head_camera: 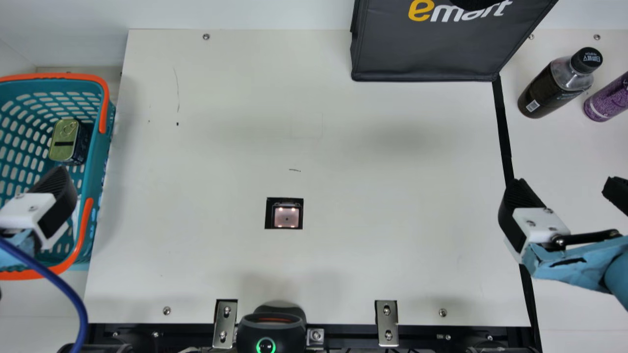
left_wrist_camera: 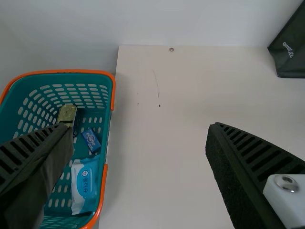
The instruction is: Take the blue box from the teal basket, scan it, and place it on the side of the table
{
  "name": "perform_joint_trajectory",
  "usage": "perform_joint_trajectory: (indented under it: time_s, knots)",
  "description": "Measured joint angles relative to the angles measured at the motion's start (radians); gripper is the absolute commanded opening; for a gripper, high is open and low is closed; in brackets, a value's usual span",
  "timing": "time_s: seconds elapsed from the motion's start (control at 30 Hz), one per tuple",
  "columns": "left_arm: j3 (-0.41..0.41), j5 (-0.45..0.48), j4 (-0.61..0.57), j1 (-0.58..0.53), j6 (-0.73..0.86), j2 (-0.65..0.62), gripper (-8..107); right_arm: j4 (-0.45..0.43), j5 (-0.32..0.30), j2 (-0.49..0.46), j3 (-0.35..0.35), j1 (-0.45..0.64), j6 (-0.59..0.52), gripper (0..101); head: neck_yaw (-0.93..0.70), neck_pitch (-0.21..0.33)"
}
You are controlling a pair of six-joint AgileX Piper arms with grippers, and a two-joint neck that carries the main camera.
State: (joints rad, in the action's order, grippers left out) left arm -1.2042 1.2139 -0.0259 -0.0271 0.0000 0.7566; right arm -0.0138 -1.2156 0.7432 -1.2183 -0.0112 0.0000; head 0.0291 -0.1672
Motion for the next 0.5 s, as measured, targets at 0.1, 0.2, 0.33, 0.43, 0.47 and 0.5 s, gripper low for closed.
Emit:
perform_joint_trajectory:
  time_s: [0.1,0.2,0.33,0.43,0.47,0.5]
  knots:
    - [0.000,0.000,0.000,0.000,0.000,0.000,90,0.000,0.000,0.000,0.000,0.000,0.000,95,-0.017,0.000]
    - [0.000,0.000,0.000,0.000,0.000,0.000,90,0.000,0.000,0.000,0.000,0.000,0.000,95,-0.078,0.000]
    - [0.000,0.000,0.000,0.000,0.000,0.000,90,0.000,0.000,0.000,0.000,0.000,0.000,95,-0.166,0.000]
    - [0.000,0.000,0.000,0.000,0.000,0.000,90,0.000,0.001,0.000,0.000,0.000,0.000,95,-0.235,0.000]
    - [0.000,0.000,0.000,0.000,0.000,0.000,90,0.000,0.001,0.000,0.000,0.000,0.000,95,-0.256,0.000]
    - [0.000,0.000,0.000,0.000,0.000,0.000,90,0.000,0.001,0.000,0.000,0.000,0.000,95,-0.278,0.000]
